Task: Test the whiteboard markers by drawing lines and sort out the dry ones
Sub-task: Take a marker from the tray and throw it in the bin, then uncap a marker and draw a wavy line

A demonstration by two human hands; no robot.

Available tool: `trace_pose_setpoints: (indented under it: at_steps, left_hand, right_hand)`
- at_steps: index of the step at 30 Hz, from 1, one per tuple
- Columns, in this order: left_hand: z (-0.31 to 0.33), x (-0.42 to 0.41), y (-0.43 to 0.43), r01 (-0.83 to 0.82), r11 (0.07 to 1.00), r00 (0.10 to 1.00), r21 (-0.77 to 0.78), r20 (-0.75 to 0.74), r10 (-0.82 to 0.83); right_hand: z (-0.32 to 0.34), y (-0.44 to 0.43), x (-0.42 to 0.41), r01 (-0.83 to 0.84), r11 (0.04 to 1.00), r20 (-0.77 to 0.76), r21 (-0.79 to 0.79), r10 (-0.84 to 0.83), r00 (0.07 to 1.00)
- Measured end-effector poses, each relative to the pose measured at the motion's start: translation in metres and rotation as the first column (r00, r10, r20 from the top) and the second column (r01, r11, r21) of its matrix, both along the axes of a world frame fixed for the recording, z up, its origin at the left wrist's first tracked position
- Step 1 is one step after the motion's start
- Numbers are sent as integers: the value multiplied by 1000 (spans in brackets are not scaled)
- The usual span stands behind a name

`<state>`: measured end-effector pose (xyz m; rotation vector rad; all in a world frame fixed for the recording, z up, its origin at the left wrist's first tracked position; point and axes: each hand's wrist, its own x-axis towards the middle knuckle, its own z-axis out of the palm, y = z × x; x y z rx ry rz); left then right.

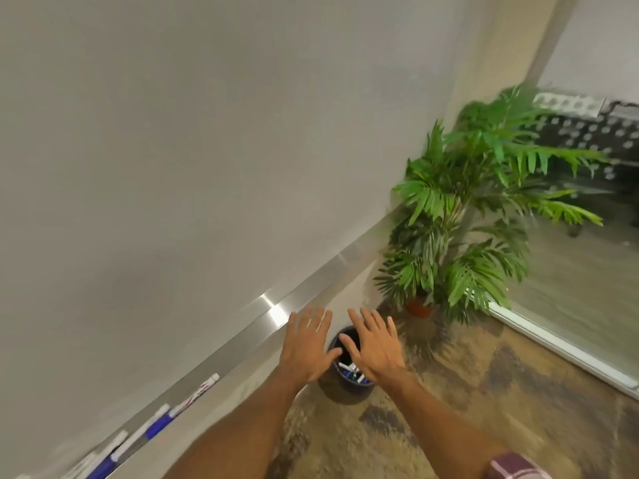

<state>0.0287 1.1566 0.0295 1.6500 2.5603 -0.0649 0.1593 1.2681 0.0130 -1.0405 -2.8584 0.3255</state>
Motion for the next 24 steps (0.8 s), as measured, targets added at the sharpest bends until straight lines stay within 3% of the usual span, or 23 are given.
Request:
trace_pose_setpoints:
  at_steps: [4, 11, 13, 19, 24]
  left_hand:
    - [15, 7, -35, -125, 990, 992, -60, -16, 124]
    - [5, 6, -87, -331, 943, 940, 24, 88, 328]
    - [20, 15, -105, -362, 930, 932, 67, 56, 359]
    - [26, 36, -164, -594, 803, 802, 34, 95, 590]
    - [29, 55, -230, -699, 714, 715, 45, 21, 698]
  right_hand:
    - [20, -27, -2, -37, 999, -38, -15, 36, 999]
    - [40, -63, -17, -223, 974, 0, -25, 223, 975]
    - [42, -73, -20, -287, 958, 2, -22, 287, 958]
    - [42, -113, -24, -480, 877, -11, -10, 480, 877]
    - [49, -168, -30, -620, 784, -30, 13, 620, 784]
